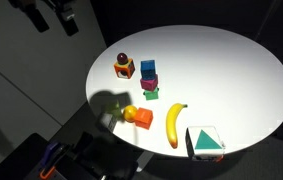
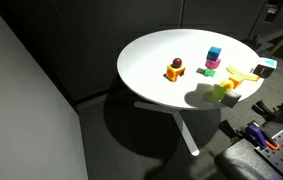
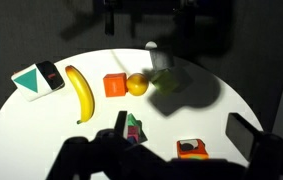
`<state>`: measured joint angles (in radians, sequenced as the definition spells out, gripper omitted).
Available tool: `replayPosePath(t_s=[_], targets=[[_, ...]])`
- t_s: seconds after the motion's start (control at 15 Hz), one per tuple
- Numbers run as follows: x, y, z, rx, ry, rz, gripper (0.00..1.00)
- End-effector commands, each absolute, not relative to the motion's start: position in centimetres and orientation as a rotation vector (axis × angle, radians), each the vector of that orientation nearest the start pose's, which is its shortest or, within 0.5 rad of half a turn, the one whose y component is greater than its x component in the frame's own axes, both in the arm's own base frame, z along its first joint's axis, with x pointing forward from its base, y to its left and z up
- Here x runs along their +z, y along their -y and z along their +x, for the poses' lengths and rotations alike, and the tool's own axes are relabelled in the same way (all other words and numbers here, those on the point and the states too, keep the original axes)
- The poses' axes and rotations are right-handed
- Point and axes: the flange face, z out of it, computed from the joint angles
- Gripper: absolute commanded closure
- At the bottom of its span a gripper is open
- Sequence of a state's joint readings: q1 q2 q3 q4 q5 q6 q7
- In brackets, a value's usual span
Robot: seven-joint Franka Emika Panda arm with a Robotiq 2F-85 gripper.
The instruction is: Put the green block on the blue block
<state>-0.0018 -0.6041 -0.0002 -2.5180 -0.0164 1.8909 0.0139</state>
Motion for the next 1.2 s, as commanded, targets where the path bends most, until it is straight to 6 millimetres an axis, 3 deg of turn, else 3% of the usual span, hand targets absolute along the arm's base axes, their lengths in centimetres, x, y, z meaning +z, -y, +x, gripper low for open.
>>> replayPosePath(t_s=[0.0, 0.4, 1.13], targets=[[48.0, 0.2, 36.3, 0.038, -0.017, -3.157, 0.0], [48.0, 0.2, 36.3, 0.038, -0.017, -3.157, 0.0], [48.9, 0.3, 38.9, -0.03, -0.027, -3.159, 0.0]])
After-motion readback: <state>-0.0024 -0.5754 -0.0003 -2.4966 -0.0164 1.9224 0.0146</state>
